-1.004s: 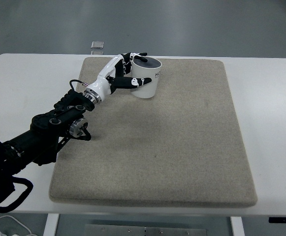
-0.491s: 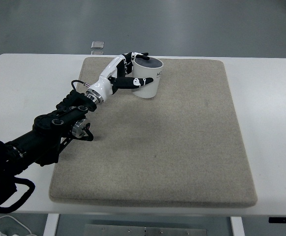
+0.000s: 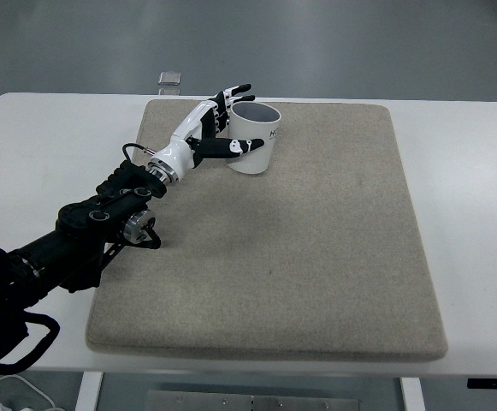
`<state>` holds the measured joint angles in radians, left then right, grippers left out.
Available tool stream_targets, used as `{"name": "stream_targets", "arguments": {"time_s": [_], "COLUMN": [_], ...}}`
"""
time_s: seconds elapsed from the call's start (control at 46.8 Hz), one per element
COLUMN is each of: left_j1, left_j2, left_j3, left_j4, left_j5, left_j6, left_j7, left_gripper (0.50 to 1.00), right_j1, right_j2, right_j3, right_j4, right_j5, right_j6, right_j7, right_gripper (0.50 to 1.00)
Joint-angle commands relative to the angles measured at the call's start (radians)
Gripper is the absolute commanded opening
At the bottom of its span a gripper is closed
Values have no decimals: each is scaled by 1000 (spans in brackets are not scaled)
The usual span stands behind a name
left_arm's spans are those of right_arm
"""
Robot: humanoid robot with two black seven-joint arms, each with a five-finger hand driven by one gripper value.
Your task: Flip white cup upright
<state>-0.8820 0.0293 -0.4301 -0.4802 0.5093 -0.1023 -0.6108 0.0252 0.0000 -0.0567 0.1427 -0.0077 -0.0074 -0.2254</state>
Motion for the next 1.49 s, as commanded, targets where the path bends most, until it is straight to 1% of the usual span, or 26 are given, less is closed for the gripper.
{"name": "stream_targets", "arguments": {"time_s": [0.0, 0.555, 0.726, 0.79, 0.918, 1.089, 1.281, 1.473], "left_j1": [0, -8, -15, -18, -28, -60, -89, -100], "left_j2": [0, -2, 1, 8, 14, 21, 31, 31], "left_j3": [-1, -2, -5, -9, -53, -108, -134, -133], "left_j4": [-1, -9, -11, -27, -63, -63, -43, 48], "left_j5": [0, 2, 0, -2, 0, -3, -75, -222], "left_j6": [0, -2, -2, 0, 1, 1, 0, -23], "left_j7": [0, 0, 0, 0, 0, 0, 0, 0], "left_gripper": [960, 966, 977, 979, 986, 986, 979, 979], "right_j1": [-1, -1, -1, -1, -1, -4, -4, -4], "right_j2": [0, 0, 0, 0, 0, 0, 0, 0], "right_j3": [0, -2, -2, -2, -2, -5, -2, -2], "right_j4": [0, 0, 0, 0, 0, 0, 0, 0], "right_j5": [0, 0, 0, 0, 0, -3, -3, -3], "right_j6": [0, 0, 0, 0, 3, 6, 6, 6], "right_j7": [1, 0, 0, 0, 1, 0, 0, 0], "right_gripper": [930, 930, 930, 930, 930, 930, 930, 930]}}
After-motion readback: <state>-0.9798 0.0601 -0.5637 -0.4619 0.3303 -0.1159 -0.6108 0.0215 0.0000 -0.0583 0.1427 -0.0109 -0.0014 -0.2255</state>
